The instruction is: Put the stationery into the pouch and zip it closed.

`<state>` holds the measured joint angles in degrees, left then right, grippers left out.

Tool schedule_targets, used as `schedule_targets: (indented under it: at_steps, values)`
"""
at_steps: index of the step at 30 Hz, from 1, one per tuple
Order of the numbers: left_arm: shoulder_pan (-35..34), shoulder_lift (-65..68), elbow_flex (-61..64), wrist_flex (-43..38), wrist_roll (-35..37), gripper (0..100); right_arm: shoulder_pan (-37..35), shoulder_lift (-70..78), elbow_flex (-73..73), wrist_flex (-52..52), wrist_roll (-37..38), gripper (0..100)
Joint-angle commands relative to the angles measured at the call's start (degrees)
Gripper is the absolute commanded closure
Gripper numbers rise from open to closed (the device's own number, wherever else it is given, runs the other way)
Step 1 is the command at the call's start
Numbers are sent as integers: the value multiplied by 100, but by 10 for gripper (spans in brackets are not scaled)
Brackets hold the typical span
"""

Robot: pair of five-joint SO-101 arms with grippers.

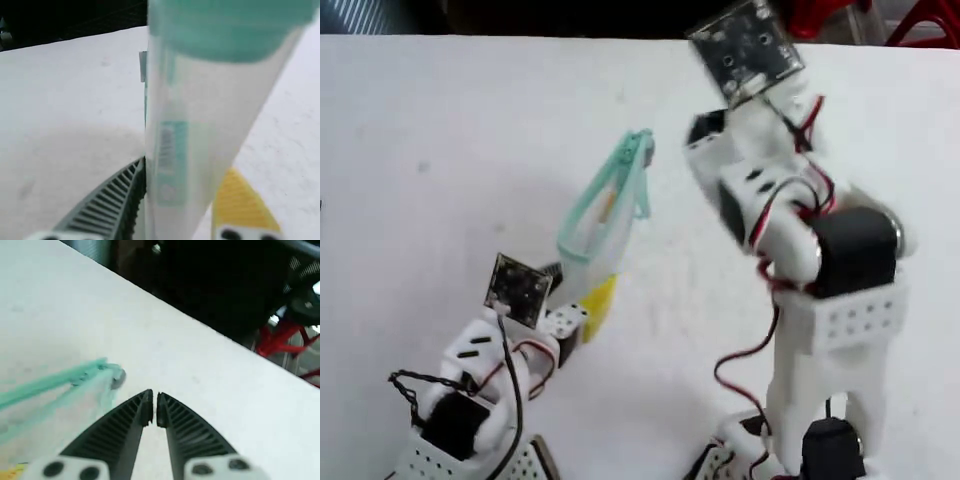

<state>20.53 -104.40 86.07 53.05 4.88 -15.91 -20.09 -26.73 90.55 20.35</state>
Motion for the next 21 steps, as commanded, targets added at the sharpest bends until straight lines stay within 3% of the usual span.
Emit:
schedule_targets:
  at_steps: [1, 6, 15, 18, 21]
  values:
    - [40, 4, -281, -273, -9, 817, 382, -171, 633, -215, 70, 981]
    - [22, 4, -308, -633, -9, 819, 400, -171, 1609, -567, 70, 981]
    - [48, 4, -325, -642, -53, 798, 382, -171, 3842, -2826, 70, 981]
    - [40, 4, -316, -642, -53, 801, 391, -171, 4220, -3143, 79, 980]
    - [22, 4, -316, -642, -53, 847, 356, -171, 4396, -3125, 176, 913]
